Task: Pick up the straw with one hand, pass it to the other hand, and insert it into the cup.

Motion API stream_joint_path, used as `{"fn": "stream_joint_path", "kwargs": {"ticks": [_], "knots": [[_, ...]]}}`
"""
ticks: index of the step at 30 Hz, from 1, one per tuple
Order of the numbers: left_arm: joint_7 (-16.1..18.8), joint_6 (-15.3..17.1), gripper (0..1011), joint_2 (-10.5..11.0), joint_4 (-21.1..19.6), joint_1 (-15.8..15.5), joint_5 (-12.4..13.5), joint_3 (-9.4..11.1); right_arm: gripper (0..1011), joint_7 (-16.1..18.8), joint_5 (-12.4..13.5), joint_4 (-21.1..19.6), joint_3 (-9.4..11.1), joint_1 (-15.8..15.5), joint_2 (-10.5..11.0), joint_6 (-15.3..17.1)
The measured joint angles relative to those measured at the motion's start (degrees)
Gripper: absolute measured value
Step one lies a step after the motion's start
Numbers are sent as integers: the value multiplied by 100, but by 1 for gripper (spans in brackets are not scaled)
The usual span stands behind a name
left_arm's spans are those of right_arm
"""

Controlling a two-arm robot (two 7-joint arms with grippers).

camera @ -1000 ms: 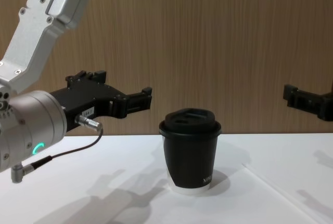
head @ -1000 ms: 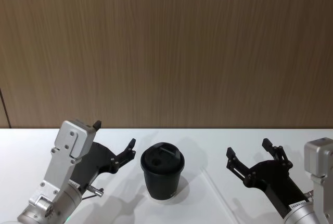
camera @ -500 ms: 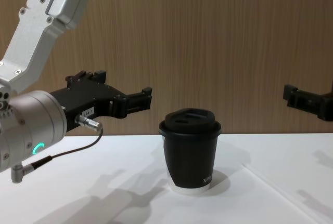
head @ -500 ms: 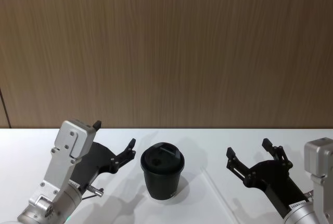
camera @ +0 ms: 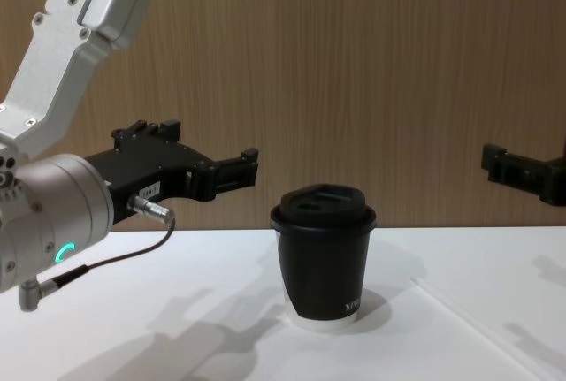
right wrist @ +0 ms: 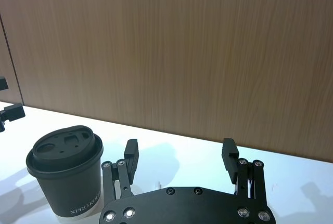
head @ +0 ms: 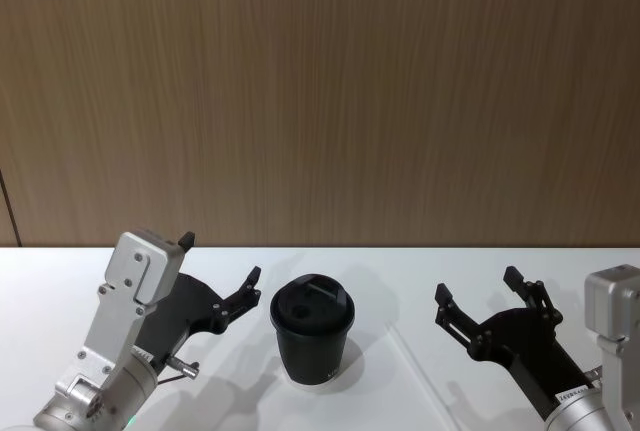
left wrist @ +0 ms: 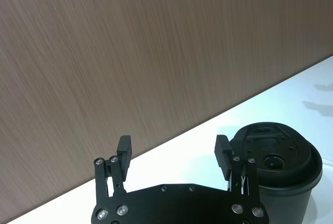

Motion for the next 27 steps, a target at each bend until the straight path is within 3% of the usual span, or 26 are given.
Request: {"fn": "stream_joint_path", "kwargs": {"ticks": [18,27], "knots": [[0,0,1003,0,0,0,0,0,1001,16,0,-22,7,3,15,32],[0,0,1003,0,1,0,0,0,1001,168,75,-351,87,65,200,644]]}}
